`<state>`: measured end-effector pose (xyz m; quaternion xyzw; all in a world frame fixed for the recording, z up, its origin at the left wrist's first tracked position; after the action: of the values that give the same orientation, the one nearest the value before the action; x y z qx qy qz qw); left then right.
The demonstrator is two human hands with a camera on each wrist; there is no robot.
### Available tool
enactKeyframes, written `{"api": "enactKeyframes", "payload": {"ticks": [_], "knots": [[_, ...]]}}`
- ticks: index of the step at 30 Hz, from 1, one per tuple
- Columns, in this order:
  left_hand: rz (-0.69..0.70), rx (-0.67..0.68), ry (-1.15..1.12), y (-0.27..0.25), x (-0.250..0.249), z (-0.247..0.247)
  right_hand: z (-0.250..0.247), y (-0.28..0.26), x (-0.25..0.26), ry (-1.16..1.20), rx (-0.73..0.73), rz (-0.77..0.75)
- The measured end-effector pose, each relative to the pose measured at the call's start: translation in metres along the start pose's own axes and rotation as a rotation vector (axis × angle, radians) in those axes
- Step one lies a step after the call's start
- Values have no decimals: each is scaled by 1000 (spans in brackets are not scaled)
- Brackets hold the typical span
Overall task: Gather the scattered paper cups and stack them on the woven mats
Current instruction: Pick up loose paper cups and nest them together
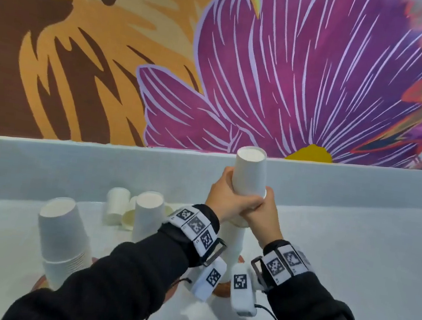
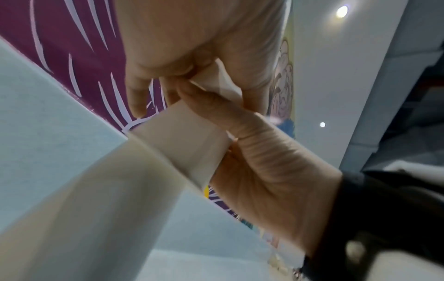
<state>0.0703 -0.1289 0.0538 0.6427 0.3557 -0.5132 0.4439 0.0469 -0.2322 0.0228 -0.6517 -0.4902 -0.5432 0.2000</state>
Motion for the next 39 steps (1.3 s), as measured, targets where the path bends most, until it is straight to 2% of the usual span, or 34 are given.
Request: {"api": "enactKeyframes", "payload": {"ticks": [4, 9, 13, 15, 16, 21, 24, 26, 29, 32, 35, 39], "knots": [[-44, 9, 150, 3, 27, -1, 3, 1, -24, 58, 143, 30], [-273, 74, 225, -17, 82, -3, 14, -15, -60, -89, 479, 104], [-329, 121, 262, -17, 87, -3, 8, -21, -57, -82, 593, 103], [-331, 121, 258, -10, 74, -8, 1, -17, -45, -21, 557, 62], [-315, 113, 256, -8, 64, -13, -3, -15, -36, 13, 488, 36], [-184, 66, 293, -7, -5, -40, -16, -18, 32, 122, -116, -217], [-173, 105, 315, -22, -53, -64, 1, -33, 81, 167, -298, -340], [-119, 125, 353, -35, -85, -87, 20, -42, 111, 232, -298, -399], [0, 125, 501, -53, -127, -130, 53, -53, 146, 293, -203, -466], [18, 41, 620, -59, -144, -186, 88, -61, 164, 281, -127, -509], [-59, -17, 654, -54, -136, -245, 124, -68, 163, 207, -19, -469], [-200, -6, 678, -26, -84, -312, 171, -74, 144, 81, 110, -359]]}}
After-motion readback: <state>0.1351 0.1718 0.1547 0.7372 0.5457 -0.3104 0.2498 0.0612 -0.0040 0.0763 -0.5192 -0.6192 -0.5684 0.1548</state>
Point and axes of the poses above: each hand's wrist, its own y-axis towards the middle knuckle, its own z-axis out of the palm, x = y × z, the point moved 2 cm from there along y, towards the middle knuckle, and after that the axes turned 7 degrees about -y, right-handed, at the moved point
